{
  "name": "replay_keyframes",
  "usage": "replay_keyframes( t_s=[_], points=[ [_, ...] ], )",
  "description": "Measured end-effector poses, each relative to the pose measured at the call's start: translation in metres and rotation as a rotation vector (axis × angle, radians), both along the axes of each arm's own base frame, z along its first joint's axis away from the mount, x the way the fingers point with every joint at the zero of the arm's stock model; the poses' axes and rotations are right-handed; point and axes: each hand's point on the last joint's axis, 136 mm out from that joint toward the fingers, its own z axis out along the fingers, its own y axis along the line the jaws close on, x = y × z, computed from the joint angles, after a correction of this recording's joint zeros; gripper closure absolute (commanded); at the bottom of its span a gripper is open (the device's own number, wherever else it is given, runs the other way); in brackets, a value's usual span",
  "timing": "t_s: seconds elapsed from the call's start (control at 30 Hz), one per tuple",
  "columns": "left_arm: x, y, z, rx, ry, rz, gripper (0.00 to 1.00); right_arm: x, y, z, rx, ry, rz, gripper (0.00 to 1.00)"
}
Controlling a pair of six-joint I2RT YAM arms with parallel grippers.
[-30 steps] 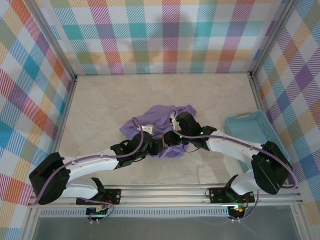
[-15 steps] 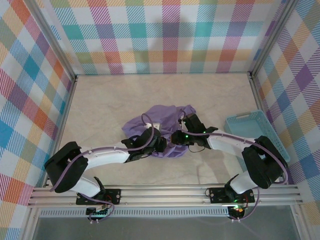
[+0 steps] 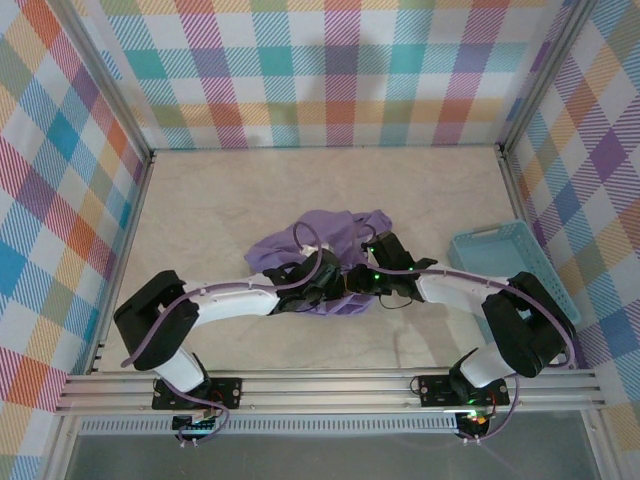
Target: Fold the inside-out t-shirt
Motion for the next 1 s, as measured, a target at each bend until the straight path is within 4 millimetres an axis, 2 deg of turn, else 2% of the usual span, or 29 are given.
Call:
replay_keyframes(
  t_s=[0.13, 0.4, 0.7, 1.0],
  points=[
    [-0.002, 0.002, -0.006, -0.007, 0.033, 0.037, 0.73, 0.002, 0.001, 0.002, 0.010, -0.006, -0.006, 0.76],
    [0.002, 0.009, -0.010, -0.016, 0.056, 0.093, 0.66, 0.000, 0.000, 0.000, 0.011, -0.003, -0.009, 0.76],
    [0.005, 0.010, -0.023, -0.005, 0.068, 0.106, 0.78, 0.001, 0.001, 0.001, 0.018, -0.010, -0.009, 0.77],
    [0.011, 0.011, -0.023, 0.003, 0.043, 0.104, 0.97, 0.000, 0.000, -0.001, 0.018, -0.011, -0.010, 0.78]
  ],
)
